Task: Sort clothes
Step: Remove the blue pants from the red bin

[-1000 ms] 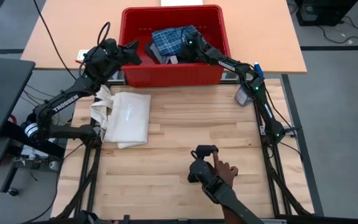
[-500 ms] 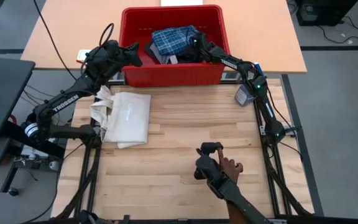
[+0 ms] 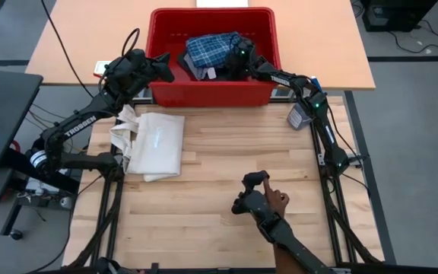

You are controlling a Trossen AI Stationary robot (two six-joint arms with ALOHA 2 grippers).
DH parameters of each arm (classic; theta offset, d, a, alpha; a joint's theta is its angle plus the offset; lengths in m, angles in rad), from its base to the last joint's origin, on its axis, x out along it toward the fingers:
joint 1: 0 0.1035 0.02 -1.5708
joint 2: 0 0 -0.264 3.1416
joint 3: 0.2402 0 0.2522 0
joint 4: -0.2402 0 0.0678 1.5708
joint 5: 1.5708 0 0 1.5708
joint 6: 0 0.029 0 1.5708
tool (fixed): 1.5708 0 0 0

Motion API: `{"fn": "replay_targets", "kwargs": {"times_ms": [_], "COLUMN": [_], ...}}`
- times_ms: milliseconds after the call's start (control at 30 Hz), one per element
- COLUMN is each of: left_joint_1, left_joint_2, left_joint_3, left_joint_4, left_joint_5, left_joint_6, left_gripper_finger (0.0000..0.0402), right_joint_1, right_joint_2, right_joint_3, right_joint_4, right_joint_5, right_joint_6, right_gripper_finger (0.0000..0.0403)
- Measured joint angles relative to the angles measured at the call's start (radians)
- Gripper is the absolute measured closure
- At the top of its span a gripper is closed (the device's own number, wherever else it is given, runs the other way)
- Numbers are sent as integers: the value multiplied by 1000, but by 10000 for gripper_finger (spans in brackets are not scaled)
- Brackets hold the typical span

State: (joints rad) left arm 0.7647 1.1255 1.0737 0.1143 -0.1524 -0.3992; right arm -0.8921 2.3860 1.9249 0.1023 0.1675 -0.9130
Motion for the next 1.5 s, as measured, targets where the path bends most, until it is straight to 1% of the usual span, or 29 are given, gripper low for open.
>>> {"fn": "replay_targets", "kwargs": {"times_ms": [133, 233, 333, 400, 500, 567, 667, 767, 900, 1067, 1233, 1267, 1367, 1500], "left_joint_1": [0, 0, 0, 0, 0, 0, 0, 0, 0, 1, 1, 1, 1, 0], "left_joint_2": [0, 0, 0, 0, 0, 0, 0, 0, 0, 0, 0, 0, 0, 0], "left_joint_3": [0, 0, 0, 0, 0, 0, 0, 0, 0, 0, 0, 0, 0, 0], "left_joint_4": [0, 0, 0, 0, 0, 0, 0, 0, 0, 0, 0, 0, 1, 1], "left_joint_5": [0, 0, 0, 0, 0, 0, 0, 0, 0, 0, 0, 0, 0, 0], "left_joint_6": [0, -5, -7, -9, -11, -25, -36, -43, -59, -62, -62, -62, -62, -64], "left_gripper_finger": [367, 367, 367, 367, 367, 367, 367, 367, 367, 367, 367, 367, 367, 367], "right_joint_1": [-2, 5, 15, 20, 30, 36, 45, 60, 83, 87, 86, 86, 83, 81], "right_joint_2": [1, 1, 1, 1, 2, -2, -22, -52, -90, -116, -138, -141, -142, -143], "right_joint_3": [-13, -15, -15, -15, -15, -15, -15, -15, -15, -14, -14, -13, -13, -13], "right_joint_4": [48, 101, 169, 171, 158, 142, 86, -2, -161, -347, -548, -570, -565, -567], "right_joint_5": [-12, -1, 22, 41, 129, 181, 176, 153, 149, 135, 152, 153, 153, 147], "right_joint_6": [38, 25, 19, 1, -48, -45, 0, 63, 82, 99, 148, 167, 261, 328], "right_gripper_finger": [47, 82, 137, 179, 246, 288, 339, 369, 369, 335, 329, 330, 328, 306]}}
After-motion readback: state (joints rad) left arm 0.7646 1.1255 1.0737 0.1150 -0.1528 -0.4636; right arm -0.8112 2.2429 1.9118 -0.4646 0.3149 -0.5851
